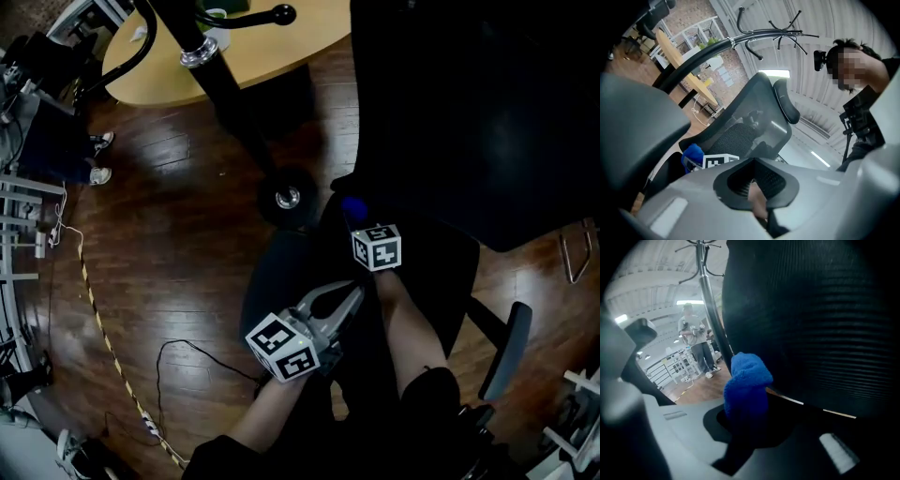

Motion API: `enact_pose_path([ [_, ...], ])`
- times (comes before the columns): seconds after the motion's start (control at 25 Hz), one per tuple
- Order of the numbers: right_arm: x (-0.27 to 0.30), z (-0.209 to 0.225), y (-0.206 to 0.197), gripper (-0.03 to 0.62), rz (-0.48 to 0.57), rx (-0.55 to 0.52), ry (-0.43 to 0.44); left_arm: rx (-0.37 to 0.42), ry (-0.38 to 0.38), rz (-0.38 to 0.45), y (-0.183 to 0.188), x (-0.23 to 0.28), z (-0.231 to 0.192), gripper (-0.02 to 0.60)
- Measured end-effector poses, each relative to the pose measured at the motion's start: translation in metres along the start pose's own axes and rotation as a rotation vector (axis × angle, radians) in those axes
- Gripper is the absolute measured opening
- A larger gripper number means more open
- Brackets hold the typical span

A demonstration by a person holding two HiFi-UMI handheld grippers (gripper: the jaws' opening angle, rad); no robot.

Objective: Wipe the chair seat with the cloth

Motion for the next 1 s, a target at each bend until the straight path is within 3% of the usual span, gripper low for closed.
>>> enact_pose_path([
  [0.08,0.016,-0.003,-0.006,0.037,-0.041,-0.017,-0.026,-0.022,0.013,0.003,0.0,-0.006,-0.005,-0.008],
  [0.28,0.024,-0.008,-0.008,0.037,-0.02,-0.056,-0.049,-0.024,0.012,-0.022,-0.003,-0.012,-0.015,-0.008],
  [0.4,0.012,0.01,-0.021,0.037,-0.04,-0.038,-0.102,-0.037,0.02,-0.026,-0.004,-0.011,-0.016,-0.008],
  [1.0,-0.182,0.16,-0.121,0.036,-0.184,0.192,-0.545,-0.018,0.004,-0.102,-0.003,-0.013,-0.01,-0.008],
])
Point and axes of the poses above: the fingertips, and each gripper's own axes: x forward along the fingers, z to its right, y out of its top, the point moved 8 cm from there along -x, backward along the fingers, and after that the axes turned 5 degrees about -x, right-handed, at the moved point
